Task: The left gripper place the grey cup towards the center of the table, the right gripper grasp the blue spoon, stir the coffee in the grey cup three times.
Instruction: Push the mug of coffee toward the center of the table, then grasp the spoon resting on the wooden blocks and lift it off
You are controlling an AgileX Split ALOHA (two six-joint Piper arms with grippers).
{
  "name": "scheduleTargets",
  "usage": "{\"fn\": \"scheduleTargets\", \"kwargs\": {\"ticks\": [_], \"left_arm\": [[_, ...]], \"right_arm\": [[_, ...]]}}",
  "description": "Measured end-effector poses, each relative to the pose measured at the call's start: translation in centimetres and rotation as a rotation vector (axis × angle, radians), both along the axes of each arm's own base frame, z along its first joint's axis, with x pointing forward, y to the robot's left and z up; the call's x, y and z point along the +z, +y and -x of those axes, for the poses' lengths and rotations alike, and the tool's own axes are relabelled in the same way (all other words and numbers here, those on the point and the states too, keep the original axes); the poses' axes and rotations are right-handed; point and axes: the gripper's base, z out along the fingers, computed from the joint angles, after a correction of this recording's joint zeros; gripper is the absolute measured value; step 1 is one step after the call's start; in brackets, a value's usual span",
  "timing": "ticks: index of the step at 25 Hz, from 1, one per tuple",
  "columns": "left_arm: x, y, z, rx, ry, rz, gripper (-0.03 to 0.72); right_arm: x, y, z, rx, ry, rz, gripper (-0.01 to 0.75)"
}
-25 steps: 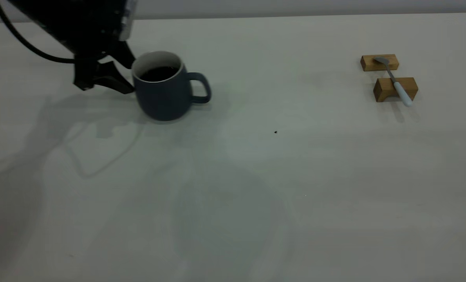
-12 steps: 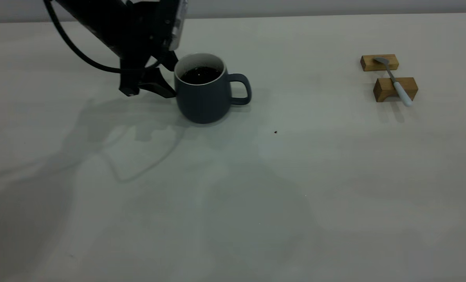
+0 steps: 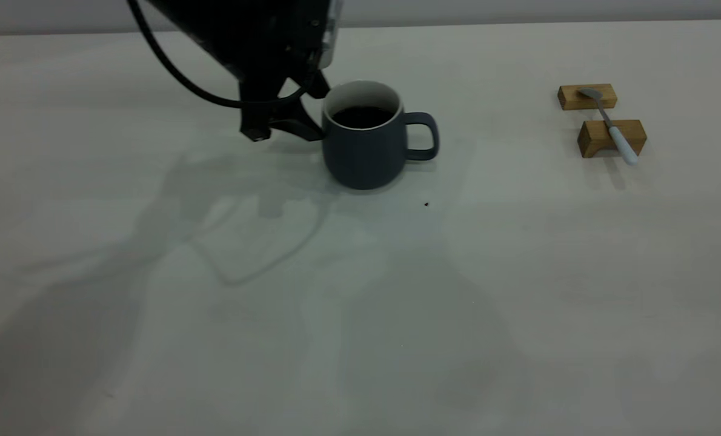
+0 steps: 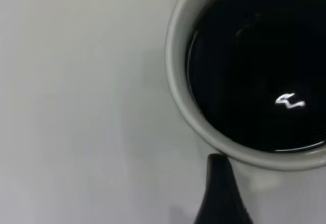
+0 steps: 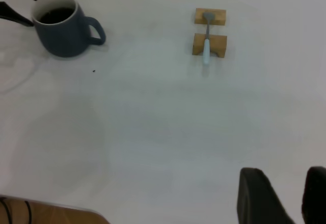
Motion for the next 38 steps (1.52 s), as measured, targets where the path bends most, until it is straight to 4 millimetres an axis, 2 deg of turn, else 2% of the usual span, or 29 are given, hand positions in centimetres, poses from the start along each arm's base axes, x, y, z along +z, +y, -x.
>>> {"fn": "scheduleTargets", "kwargs": {"ticks": [6, 14, 17, 21, 26, 29, 33, 38], "left_arm": [[-0.7, -1.2, 0.1, -0.009, 0.01, 0.014, 0.585], [-0.8, -1.3, 0.1, 0.003, 0.022, 0.026, 0.585], [-0.6, -0.2, 0.0, 0.034, 0.06, 0.019, 0.585], [1.3, 3.3, -0.4, 0.102, 0.152, -0.018, 0.585], [6.2, 7.6, -0.4, 0.269, 0.258, -0.056, 0.585], [9.9, 9.1, -0.1, 0.438, 0.307, -0.021, 0.585], [15.3, 9.7, 1.3, 0.633, 0.375, 0.054, 0.585], [22.3, 9.8, 4.6, 0.778, 0.455, 0.123, 0.585]], "right_arm": [[0.0, 0.0, 0.0, 0.0, 0.0, 0.0, 0.261], [0.0, 0.0, 0.0, 0.0, 0.0, 0.0, 0.261], [0.0, 0.0, 0.0, 0.0, 0.0, 0.0, 0.261], [0.0, 0.0, 0.0, 0.0, 0.0, 0.0, 0.261], [0.0, 0.0, 0.0, 0.0, 0.0, 0.0, 0.261], [0.0, 0.0, 0.0, 0.0, 0.0, 0.0, 0.261], [0.0, 0.0, 0.0, 0.0, 0.0, 0.0, 0.261], [0.0, 0.0, 0.0, 0.0, 0.0, 0.0, 0.261]]}}
